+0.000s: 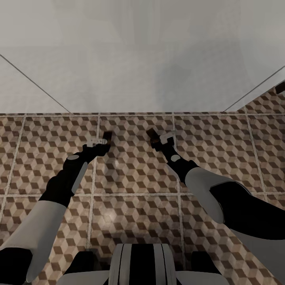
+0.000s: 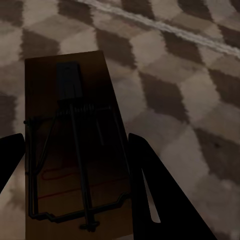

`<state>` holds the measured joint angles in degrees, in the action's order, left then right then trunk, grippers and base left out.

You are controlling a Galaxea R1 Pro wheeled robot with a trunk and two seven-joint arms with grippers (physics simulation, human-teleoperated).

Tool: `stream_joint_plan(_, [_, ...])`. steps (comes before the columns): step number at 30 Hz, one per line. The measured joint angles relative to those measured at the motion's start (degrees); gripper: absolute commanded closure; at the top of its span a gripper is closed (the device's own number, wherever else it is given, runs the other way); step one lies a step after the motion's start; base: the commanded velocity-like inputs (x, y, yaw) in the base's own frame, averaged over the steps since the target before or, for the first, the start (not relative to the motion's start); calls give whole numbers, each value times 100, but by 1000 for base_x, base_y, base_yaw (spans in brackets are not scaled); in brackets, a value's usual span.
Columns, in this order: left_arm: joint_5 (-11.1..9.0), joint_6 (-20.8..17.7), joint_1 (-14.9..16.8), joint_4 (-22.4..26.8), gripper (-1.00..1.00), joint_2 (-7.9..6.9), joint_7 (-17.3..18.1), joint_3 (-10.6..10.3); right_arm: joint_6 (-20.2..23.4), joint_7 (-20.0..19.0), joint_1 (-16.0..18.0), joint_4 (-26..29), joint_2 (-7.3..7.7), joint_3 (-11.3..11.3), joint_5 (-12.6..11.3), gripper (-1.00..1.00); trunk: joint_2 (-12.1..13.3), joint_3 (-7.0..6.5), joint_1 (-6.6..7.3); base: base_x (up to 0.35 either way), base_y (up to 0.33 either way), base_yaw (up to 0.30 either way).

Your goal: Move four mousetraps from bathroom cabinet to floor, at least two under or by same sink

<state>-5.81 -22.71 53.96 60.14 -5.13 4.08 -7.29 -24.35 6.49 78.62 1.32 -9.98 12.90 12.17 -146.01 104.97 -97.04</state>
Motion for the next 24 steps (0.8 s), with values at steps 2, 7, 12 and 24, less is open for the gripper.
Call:
stream_joint_plan(2, [0,5,0,-17,100,0,0,0,1,0,0,0,0,0,6,100,0,0,0,0,0,0])
stream_joint_plan(7, [8,40,-19,111,100,-8,-31,0,10,0,0,-3,0,0,11,100,0,0,0,0,0,0])
stream_joint_plan(12, [12,188,-26,113,100,11,-50,2,13,0,0,-5,0,0,11,100,0,0,0,0,0,0])
stream_joint_plan(24, [104,903,-27,-868,100,268,-440,58,20,0,0,-4,0,0,11,100,0,0,0,0,0,0])
